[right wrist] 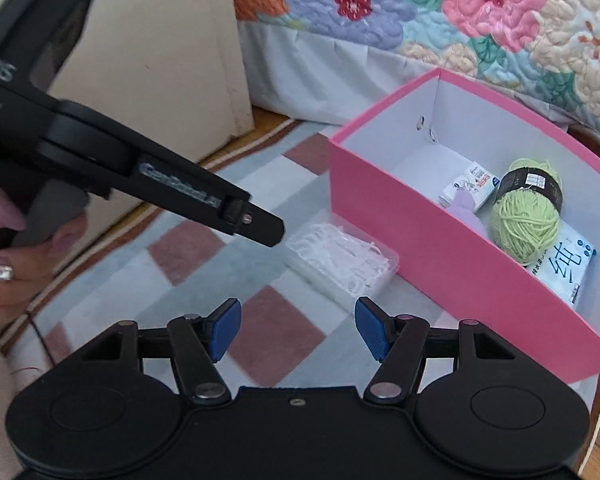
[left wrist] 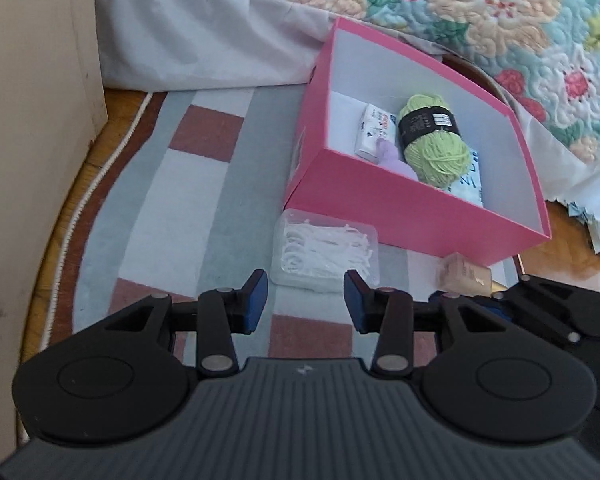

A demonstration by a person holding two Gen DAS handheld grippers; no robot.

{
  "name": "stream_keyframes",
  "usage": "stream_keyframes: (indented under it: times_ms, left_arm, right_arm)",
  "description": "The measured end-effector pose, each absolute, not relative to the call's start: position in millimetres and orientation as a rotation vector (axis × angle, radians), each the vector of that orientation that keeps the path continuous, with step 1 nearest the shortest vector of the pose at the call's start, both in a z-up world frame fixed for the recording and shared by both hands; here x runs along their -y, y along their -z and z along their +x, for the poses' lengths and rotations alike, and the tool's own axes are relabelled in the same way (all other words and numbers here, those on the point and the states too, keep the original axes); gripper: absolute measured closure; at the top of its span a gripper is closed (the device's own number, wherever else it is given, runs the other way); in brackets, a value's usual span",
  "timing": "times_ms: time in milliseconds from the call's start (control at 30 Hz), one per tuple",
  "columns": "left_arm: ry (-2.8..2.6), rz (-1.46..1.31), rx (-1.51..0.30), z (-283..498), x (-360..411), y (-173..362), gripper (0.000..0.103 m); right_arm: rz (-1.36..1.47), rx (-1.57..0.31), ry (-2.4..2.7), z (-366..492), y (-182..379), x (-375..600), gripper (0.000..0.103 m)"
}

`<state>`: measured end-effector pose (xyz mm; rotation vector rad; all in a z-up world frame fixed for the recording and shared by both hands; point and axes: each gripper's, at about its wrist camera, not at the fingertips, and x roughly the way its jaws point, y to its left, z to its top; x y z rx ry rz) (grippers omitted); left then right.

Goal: Organize objects
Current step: 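Move both grippers toward the clear floss-pick box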

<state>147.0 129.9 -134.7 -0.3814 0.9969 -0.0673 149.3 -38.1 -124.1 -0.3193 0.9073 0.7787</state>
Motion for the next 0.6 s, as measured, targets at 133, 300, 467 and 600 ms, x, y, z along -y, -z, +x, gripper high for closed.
stream_keyframes:
  times_ms: [133,300,467,600]
  left_arm:
    - [0.065,-0.402,-0.993,154,-135,152,0.064]
    - [0.077,-0.443,-1.001,164,-140,166,0.064]
    - [0.11,-0.475,-0.948,172,-140,177,0.064]
    - [0.132,-0.468,-0.917,178,-138,183,0.065]
  right_arm:
    - [-0.324,-0.861,-0.751,159,145,36,0.035]
    - [-0.26,-0.87,-0.717,176,165,41,0.035]
    - [-0.202,-0.87,-0.691,188,182,44,0.035]
    - [-0.182,-0.862,-0.677,191,194,44,0.035]
